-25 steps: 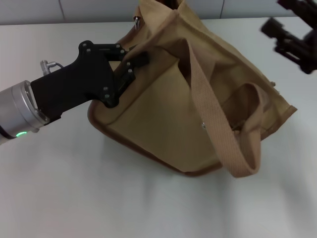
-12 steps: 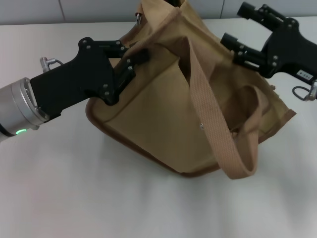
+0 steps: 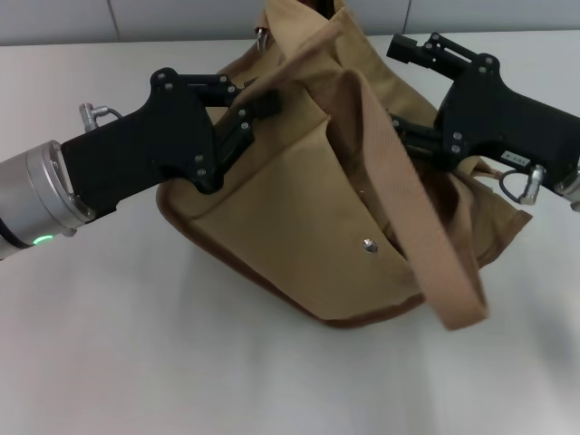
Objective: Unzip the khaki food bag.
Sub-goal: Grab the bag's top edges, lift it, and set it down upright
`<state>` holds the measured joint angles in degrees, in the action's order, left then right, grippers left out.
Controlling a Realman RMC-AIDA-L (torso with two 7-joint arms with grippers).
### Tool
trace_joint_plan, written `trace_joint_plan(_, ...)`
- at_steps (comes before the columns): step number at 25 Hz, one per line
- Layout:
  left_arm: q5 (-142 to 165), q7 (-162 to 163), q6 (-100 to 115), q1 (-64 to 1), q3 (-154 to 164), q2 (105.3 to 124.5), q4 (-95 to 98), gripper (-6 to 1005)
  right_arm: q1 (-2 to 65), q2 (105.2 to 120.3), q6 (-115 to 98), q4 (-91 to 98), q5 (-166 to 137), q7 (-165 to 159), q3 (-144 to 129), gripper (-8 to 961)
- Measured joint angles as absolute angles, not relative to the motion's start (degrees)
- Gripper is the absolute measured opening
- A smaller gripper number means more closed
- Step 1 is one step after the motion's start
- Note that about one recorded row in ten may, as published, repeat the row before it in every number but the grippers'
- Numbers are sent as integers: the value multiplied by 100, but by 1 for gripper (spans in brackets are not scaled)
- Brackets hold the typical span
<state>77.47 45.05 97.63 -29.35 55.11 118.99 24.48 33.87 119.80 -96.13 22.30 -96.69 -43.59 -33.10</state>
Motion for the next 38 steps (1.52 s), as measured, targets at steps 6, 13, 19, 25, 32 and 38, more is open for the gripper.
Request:
trace_joint_plan(6, 7748, 4500, 9849, -2938, 5513, 11900, 2454, 59, 3478, 11980, -9413, 2230, -9667, -4353, -3355, 732)
trace_joint_plan(13, 7741, 4509, 9906, -2938, 5511, 11909, 2514, 59, 3543, 11980, -9220, 2237, -9593, -4339, -3354, 618)
trace_joint_plan(19, 7729, 4492, 9916, -2941, 5511, 11888, 2527, 59, 3529, 11947, -9339, 2454, -9572, -4437, -3632, 532)
trace_joint_plan(25, 7770, 4498, 9934, -2892, 5545, 11874, 2727, 59, 3489, 11918, -9348, 3152, -9903, -5637, -3678, 526)
trace_joint_plan(32, 7794, 4506, 9979, -2892, 5702, 11869, 2833, 59, 3539, 11925, -9318, 3836, -10314, -6484, -4164, 527)
trace_joint_plan(38, 7794, 4509, 9986, -2900, 5773, 11872, 2839, 59, 3517, 11948, -9222, 4223, -10289, -6743, -4626, 527)
